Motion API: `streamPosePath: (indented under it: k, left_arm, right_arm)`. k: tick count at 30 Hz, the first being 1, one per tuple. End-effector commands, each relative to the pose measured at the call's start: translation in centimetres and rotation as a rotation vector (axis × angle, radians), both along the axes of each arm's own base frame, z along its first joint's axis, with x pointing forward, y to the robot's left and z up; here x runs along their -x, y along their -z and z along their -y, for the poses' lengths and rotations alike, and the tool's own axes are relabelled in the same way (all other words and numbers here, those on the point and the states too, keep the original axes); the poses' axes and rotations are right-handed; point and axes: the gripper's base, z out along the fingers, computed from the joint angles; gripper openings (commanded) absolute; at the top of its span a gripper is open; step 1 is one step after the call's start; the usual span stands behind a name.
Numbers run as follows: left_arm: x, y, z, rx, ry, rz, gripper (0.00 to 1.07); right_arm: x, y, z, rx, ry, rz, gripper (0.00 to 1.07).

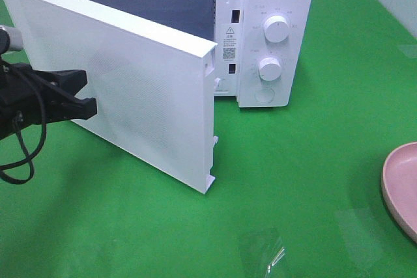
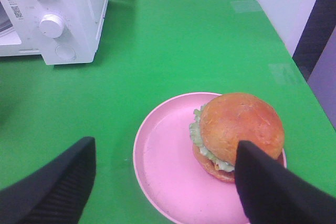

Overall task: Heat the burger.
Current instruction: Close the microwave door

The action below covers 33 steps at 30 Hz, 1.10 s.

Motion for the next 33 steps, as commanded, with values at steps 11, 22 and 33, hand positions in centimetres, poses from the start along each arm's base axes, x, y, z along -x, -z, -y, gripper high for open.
streamPosePath:
  k: [11,22,33]
  left_arm:
    - [-3.7,-0.6,4.6,0.032,0.039,0.038,0.00]
    - [-6.5,-1.1,7.3,0.051,0.049,0.036,0.00]
    - [-9.0,-1.8,10.4,0.080,0.062,0.036,0.00]
  right_arm:
    - [0.4,-0.1,0.0,0.010,0.001,0.035,0.71]
    - [0.4,-0.1,0.0,0.010,0.001,0.035,0.71]
    - [0.4,-0.1,0.0,0.010,0.001,0.034,0.71]
